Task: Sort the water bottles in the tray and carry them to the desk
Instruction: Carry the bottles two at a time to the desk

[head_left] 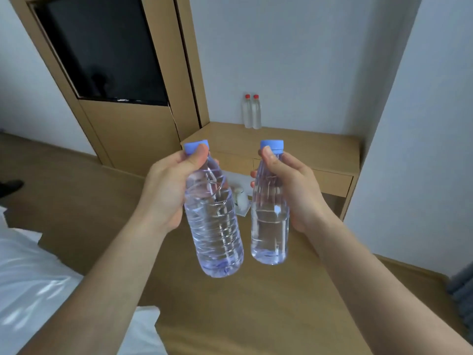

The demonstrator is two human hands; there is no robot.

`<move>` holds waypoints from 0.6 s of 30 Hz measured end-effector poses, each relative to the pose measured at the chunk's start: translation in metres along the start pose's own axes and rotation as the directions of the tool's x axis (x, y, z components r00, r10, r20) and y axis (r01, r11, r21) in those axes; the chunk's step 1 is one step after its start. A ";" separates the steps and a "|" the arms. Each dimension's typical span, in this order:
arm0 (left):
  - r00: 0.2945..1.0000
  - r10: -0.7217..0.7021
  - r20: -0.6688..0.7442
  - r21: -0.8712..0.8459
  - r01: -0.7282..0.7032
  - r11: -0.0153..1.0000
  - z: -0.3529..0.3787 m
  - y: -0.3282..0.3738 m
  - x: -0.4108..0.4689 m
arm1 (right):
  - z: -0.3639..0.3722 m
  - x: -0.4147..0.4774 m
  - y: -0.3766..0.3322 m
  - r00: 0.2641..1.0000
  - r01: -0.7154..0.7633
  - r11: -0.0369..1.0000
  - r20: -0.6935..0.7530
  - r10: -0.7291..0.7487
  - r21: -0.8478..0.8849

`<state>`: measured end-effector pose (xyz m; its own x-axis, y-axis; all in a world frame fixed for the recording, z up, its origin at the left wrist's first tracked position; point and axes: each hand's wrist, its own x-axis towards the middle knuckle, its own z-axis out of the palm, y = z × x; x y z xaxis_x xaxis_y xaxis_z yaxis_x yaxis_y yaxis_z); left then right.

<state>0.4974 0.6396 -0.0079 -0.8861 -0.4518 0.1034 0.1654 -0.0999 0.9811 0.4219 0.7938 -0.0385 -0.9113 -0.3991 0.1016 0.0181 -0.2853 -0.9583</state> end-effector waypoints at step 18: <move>0.985 -0.038 0.168 0.023 0.034 0.999 -0.024 -0.064 0.317 | 0.024 0.298 0.066 1.000 0.027 0.978 0.013 -0.025 -0.206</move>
<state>0.2164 0.4819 -0.0415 -0.9518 -0.2926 0.0921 0.1248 -0.0950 0.9876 0.1614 0.6355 -0.0652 -0.9060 -0.4031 0.1290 -0.0920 -0.1100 -0.9897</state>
